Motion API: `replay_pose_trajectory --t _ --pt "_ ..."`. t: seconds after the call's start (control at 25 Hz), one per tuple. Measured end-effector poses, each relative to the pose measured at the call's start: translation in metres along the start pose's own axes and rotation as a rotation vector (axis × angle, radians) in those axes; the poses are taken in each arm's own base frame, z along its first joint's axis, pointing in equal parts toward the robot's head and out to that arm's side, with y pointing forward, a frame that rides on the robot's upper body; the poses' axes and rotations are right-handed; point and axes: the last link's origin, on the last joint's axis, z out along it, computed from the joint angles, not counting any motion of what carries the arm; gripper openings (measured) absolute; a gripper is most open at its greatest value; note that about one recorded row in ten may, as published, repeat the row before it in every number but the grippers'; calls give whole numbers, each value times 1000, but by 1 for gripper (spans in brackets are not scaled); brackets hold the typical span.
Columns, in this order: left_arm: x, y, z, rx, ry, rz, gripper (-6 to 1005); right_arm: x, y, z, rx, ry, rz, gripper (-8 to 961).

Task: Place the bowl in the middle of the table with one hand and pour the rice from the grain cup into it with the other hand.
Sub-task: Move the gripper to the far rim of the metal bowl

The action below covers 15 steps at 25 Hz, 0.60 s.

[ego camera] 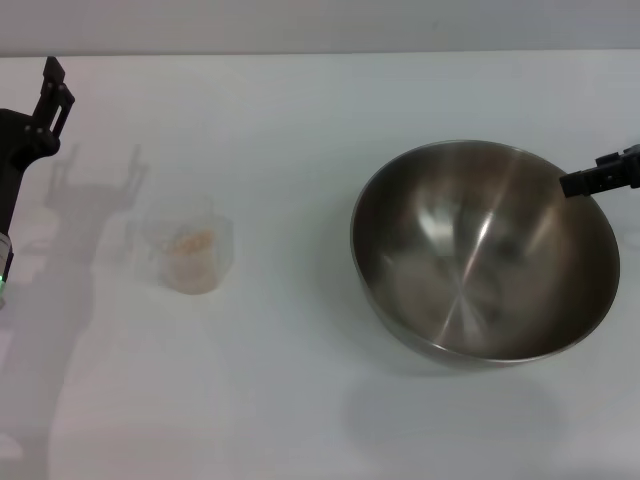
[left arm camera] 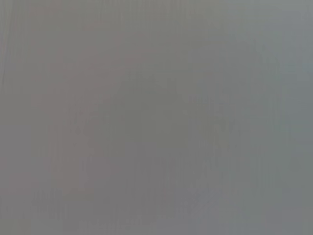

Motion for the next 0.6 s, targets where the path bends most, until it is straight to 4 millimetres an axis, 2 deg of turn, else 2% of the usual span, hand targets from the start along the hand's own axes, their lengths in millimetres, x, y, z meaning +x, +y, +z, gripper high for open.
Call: replay_pose_trajectory --t 0.6 --pt "1 0 3 -6 1 4 762 5 1 24 -10 95 24 497"
